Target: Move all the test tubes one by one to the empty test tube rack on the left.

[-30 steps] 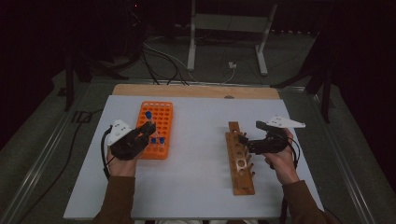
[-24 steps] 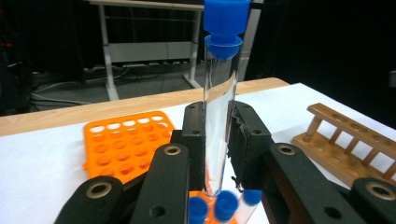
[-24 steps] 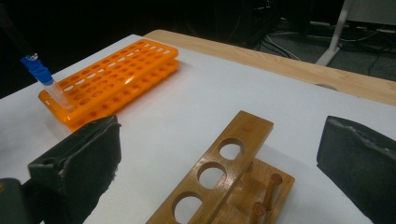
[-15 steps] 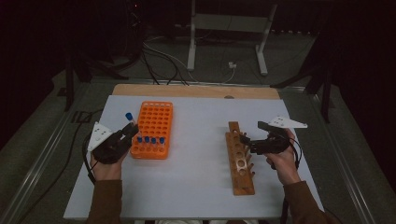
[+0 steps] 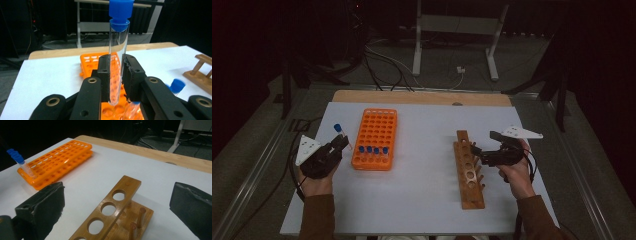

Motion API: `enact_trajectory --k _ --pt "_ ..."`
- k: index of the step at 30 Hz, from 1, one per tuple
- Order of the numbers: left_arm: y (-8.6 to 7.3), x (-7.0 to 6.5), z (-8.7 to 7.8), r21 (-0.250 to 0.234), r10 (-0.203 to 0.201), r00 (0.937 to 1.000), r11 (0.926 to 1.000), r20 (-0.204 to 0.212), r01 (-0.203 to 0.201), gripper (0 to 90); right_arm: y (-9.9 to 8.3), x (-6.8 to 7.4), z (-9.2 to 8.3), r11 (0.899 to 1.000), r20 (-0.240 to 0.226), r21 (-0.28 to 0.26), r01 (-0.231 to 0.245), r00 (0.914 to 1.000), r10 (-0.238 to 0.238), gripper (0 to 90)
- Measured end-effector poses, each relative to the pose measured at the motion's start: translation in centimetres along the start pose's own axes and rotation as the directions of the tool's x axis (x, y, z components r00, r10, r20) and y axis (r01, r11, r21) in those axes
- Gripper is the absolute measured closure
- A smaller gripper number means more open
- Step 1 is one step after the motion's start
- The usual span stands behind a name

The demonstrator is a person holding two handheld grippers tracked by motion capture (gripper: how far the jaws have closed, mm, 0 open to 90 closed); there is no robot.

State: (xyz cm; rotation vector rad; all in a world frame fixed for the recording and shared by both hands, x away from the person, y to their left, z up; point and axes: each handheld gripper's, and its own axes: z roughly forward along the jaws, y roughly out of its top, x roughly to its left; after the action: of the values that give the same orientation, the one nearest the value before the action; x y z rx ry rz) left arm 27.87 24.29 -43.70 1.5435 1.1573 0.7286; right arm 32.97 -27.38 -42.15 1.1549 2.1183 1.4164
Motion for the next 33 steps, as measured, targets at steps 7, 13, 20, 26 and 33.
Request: enact_trajectory --k 7,13,20,26,33 --pt "-1.7 0.4 0.6 0.043 -0.004 1.0000 0.9991 -0.003 0.004 78.2 -0.2 0.1 0.2 1.000 -0.004 0.001 0.000 1.0000 0.000 0.0" --pt "-2.4 0.3 1.2 0.063 0.008 0.9999 0.9980 0.010 -0.008 78.2 -0.4 0.2 0.2 1.000 -0.007 0.002 -0.002 1.0000 0.002 0.0" --pt "-3.1 0.0 1.6 0.093 0.024 0.9995 0.9953 0.020 -0.026 78.1 -0.8 0.0 0.2 1.000 -0.007 0.003 -0.011 0.9999 0.011 0.0" --pt "-3.4 -0.3 2.0 0.110 0.037 0.9990 0.9932 0.024 -0.039 78.1 -0.9 0.1 0.2 1.000 -0.011 0.003 -0.011 0.9999 0.011 0.0" --pt "-4.1 -0.5 2.5 0.153 0.061 0.9978 0.9862 0.024 -0.064 78.0 -1.1 0.1 0.3 1.000 -0.014 0.006 -0.013 0.9998 0.013 0.0"
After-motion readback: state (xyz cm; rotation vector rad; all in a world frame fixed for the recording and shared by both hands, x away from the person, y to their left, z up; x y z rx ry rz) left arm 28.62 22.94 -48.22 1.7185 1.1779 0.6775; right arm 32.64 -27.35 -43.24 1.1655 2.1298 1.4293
